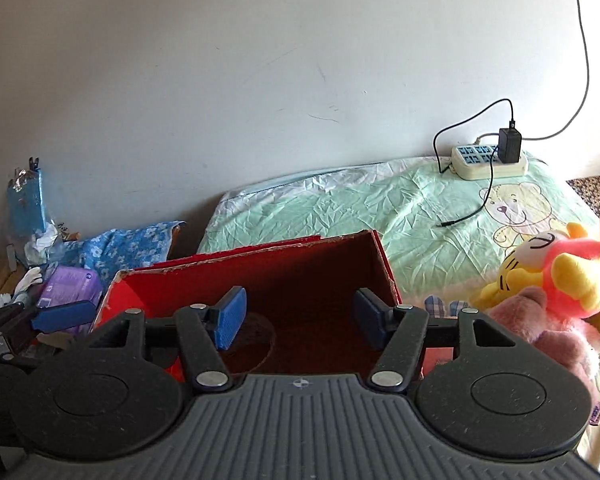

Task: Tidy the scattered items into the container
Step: 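Raise the right tool out of the red container, then reach the right tool to the pine cone and close on it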

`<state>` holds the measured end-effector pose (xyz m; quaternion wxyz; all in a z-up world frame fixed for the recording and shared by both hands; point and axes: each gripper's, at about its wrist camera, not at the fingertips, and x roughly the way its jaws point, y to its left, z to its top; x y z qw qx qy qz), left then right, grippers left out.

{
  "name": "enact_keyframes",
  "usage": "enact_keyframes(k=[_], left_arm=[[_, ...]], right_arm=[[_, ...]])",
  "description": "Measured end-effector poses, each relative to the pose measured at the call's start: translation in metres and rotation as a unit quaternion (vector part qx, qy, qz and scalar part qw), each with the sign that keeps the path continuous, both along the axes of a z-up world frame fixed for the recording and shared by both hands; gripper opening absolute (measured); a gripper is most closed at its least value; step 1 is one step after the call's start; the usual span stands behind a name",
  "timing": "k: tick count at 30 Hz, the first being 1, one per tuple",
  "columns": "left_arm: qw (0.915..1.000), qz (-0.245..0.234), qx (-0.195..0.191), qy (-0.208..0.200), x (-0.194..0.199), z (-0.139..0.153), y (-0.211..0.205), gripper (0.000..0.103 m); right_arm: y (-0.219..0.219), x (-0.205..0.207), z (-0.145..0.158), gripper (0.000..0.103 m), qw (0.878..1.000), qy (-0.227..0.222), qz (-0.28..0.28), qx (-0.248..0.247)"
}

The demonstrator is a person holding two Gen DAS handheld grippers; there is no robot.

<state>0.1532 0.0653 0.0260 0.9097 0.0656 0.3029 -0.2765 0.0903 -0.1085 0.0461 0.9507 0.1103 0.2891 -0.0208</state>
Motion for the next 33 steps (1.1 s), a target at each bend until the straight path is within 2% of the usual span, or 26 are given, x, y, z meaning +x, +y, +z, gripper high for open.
enact_keyframes(k=[3,8,11,14,16,21,24,26,27,28,29,33], left_arm=[[0.9996,-0.019,-0.009,0.019,-0.023,-0.004,0.015,0.097],[0.9926,-0.092,-0.013,0.079,-0.054,-0.021,0.025,0.097],[0.9856,-0.137,-0.003,0.099,-0.070,-0.030,0.013,0.096],[0.9772,-0.181,0.010,0.111,-0.084,-0.037,-0.004,0.094],[0.9703,-0.210,0.019,0.119,-0.093,-0.042,-0.015,0.088],[0.9515,-0.269,0.041,0.144,-0.111,-0.057,-0.040,0.083],[0.9389,-0.296,0.058,0.166,-0.122,-0.071,-0.055,0.082],[0.9298,-0.311,0.069,0.185,-0.129,-0.080,-0.064,0.074],[0.9266,-0.314,0.074,0.193,-0.131,-0.084,-0.068,0.066],[0.9243,-0.315,0.078,0.201,-0.133,-0.087,-0.071,0.059],[0.9219,-0.316,0.082,0.209,-0.135,-0.091,-0.074,0.057],[0.9205,-0.302,0.098,0.227,-0.138,-0.103,-0.080,0.057]], right_arm=[[-0.001,-0.021,-0.003,0.063,1.000,-0.001,0.021,-0.003],[-0.009,-0.046,-0.018,0.063,0.998,0.041,0.040,-0.022],[-0.013,-0.052,-0.035,0.063,0.995,0.086,0.051,-0.028],[-0.017,-0.059,-0.052,0.058,0.989,0.131,0.062,-0.013],[-0.021,-0.063,-0.061,0.058,0.986,0.153,0.069,0.001],[-0.027,-0.072,-0.081,0.058,0.973,0.209,0.095,0.016],[-0.030,-0.078,-0.089,0.058,0.966,0.232,0.105,0.034],[-0.032,-0.082,-0.093,0.057,0.961,0.247,0.117,0.052],[-0.031,-0.085,-0.096,0.056,0.958,0.253,0.121,0.056],[-0.031,-0.087,-0.098,0.052,0.956,0.260,0.125,0.059],[-0.030,-0.089,-0.100,0.051,0.954,0.265,0.130,0.061],[-0.026,-0.094,-0.105,0.050,0.946,0.277,0.152,0.075]])
